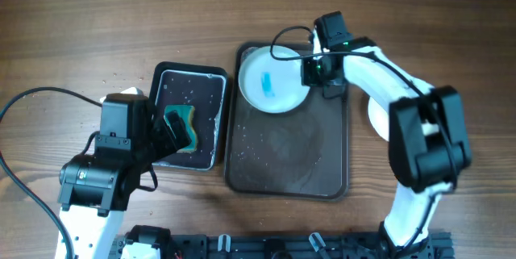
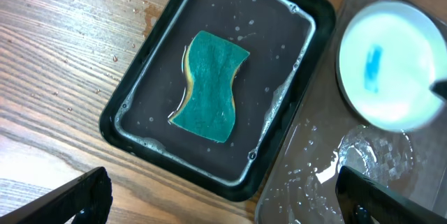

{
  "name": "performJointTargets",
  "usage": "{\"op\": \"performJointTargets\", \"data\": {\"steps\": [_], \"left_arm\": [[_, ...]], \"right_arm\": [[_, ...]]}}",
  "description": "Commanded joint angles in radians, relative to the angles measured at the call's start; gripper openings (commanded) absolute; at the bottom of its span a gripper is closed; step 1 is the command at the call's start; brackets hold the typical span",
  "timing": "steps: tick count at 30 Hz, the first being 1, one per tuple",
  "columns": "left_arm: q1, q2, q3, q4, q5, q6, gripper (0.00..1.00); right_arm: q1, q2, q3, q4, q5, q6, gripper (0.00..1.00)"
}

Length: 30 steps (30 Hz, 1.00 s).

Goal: Clean dirty plates on tray and stack at the side
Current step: 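Grip the blue-stained plate rim with the right gripper and pull it down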

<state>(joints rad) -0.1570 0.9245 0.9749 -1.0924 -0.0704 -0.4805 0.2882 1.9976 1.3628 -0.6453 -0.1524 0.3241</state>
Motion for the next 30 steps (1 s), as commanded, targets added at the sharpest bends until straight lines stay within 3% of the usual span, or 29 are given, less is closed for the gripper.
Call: {"op": "performJointTargets", "data": {"steps": [1,5,10,12,17,22,27,30], "left_arm": [[-0.002,-0.001,-0.004,0.003,-0.006,-0.002,1.0],[-0.002,-0.001,-0.004,0.003,-0.006,-0.002,1.0],[-0.002,-0.001,-0.004,0.003,-0.006,-0.002,1.0],[-0.002,-0.001,-0.004,0.003,-0.006,-0.002,1.0],[-0.002,-0.001,-0.004,0.003,-0.006,-0.002,1.0],[-0.002,-0.001,-0.004,0.003,-0.006,-0.002,1.0],[-0.002,-0.001,-0.004,0.003,-0.006,-0.002,1.0],[-0.002,-0.001,-0.004,0.003,-0.006,-0.002,1.0]], "right_arm": [[-0.013,-0.219,0.011,-0.112,0.023,0.082,0.04],[-0.01,-0.421,-0.027,-0.282,0.026,0.151,0.05],[-0.006,-0.568,-0.209,-0.33,-0.027,0.221,0.04],[0.007,-0.616,-0.33,-0.281,-0.032,0.261,0.04],[0.058,-0.631,-0.608,0.033,-0.054,0.286,0.04],[0.061,-0.573,-0.636,0.127,-0.022,0.295,0.04],[0.06,-0.523,-0.636,0.177,-0.009,0.465,0.04],[0.061,-0.481,-0.636,0.192,-0.012,0.482,0.04]]}}
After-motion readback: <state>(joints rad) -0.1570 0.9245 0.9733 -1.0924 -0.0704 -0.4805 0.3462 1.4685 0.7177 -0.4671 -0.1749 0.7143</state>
